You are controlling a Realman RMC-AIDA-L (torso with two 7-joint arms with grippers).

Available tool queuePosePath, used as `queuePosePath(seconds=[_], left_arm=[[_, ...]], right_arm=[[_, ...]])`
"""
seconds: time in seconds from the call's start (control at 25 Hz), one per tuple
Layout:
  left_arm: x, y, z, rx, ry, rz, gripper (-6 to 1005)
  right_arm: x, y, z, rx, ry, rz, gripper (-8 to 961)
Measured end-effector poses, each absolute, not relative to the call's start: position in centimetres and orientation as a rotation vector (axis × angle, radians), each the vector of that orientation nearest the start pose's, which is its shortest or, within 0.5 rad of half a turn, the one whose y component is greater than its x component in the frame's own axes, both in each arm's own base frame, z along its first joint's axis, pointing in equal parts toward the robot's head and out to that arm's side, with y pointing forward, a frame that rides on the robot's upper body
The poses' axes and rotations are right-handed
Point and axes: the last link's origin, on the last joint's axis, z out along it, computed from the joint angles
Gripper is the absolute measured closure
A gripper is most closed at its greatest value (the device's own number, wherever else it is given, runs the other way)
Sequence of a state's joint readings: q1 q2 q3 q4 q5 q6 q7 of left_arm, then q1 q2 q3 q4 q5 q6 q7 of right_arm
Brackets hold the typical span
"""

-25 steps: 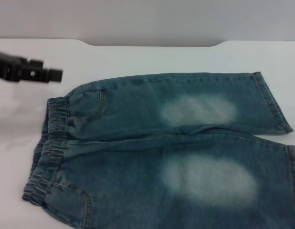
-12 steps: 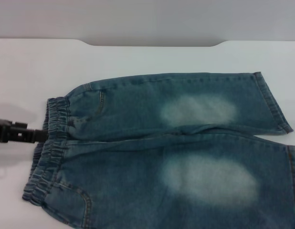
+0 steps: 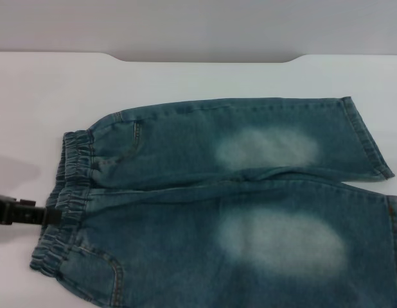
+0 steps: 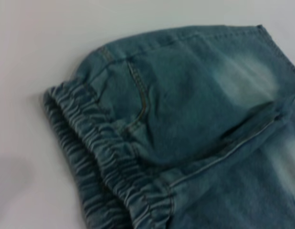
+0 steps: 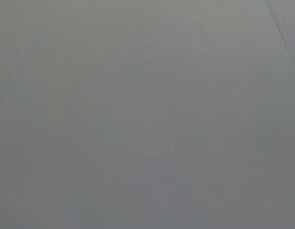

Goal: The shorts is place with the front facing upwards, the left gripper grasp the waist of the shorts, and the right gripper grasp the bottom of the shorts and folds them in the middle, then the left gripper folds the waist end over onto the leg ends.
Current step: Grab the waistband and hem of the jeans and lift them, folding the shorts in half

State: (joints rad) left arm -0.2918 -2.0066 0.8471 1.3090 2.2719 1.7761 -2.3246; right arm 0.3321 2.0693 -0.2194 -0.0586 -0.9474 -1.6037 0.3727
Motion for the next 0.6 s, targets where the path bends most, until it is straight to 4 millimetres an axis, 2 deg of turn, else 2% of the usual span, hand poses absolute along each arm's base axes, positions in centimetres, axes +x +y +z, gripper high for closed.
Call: queuePosePath(seconds=[0.24, 0.6], left_arm=[[-30.5, 27.6, 8.6, -2.424, -1.511, 0.003, 213], [-31.0, 27.3, 7.4, -2.428, -1.56, 0.037, 213]], right_arm=[[36.5, 26.9, 8.3, -1.173, 0.388, 0.901, 438], [36.8, 26.7, 8.6, -1.169, 0.383, 0.888, 439]])
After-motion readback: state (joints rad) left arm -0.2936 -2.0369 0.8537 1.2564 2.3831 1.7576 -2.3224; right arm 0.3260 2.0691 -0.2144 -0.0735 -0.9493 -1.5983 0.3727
